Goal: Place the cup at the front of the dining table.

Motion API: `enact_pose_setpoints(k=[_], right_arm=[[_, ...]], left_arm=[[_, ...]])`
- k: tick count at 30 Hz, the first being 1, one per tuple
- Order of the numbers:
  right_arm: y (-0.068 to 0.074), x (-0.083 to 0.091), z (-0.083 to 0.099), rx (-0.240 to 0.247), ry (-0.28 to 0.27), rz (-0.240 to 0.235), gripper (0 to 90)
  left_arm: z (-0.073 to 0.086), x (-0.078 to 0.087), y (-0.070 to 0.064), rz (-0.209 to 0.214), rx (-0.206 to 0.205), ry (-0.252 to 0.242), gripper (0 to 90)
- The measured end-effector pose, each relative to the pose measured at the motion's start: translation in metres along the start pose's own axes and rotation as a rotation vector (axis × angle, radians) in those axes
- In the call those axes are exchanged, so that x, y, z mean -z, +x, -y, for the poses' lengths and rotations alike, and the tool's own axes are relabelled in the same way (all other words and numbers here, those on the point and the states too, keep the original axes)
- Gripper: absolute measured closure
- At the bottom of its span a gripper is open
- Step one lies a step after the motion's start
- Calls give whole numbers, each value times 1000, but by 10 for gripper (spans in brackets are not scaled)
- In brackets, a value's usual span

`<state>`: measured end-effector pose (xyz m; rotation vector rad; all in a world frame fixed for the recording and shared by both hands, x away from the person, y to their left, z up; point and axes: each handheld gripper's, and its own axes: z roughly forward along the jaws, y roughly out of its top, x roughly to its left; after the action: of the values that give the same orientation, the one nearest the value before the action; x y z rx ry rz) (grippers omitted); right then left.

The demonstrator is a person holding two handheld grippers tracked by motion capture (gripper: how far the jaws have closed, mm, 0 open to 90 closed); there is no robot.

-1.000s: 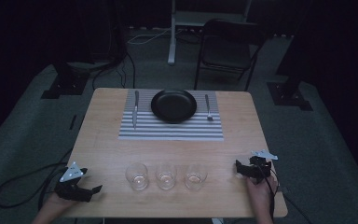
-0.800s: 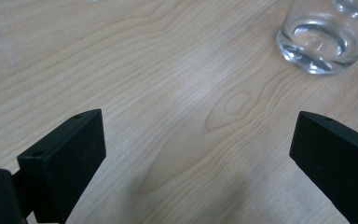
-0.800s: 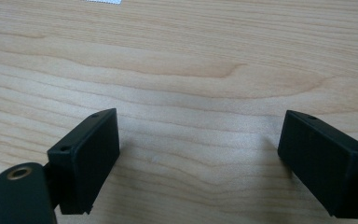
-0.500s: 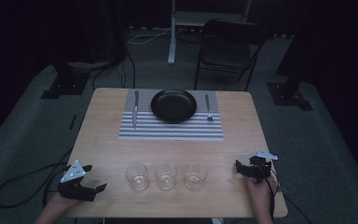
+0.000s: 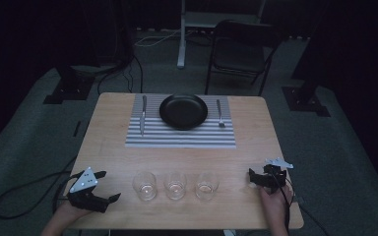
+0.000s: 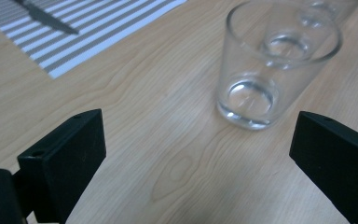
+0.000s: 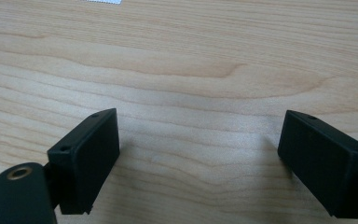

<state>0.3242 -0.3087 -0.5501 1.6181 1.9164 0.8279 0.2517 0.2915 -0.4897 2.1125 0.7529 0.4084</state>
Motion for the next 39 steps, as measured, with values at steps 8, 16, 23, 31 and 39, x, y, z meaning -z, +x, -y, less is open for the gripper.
enact_pose_setpoints(k=[8, 16, 23, 31, 39], right_arm=[[0, 0, 0, 0, 0, 0, 121], [0, 0, 0, 0, 0, 0, 121], [0, 0, 0, 0, 0, 0, 121], [0, 0, 0, 0, 0, 0, 121], [0, 0, 0, 2, -1, 0, 121]], left_arm=[[-14, 0, -9, 58, -27, -39, 40], [-27, -7, -11, 95, -41, -62, 40], [-41, -10, -14, 112, -66, -65, 40], [-52, -19, -17, 134, -93, -47, 40], [-63, -32, -21, 158, -120, -32, 40]])
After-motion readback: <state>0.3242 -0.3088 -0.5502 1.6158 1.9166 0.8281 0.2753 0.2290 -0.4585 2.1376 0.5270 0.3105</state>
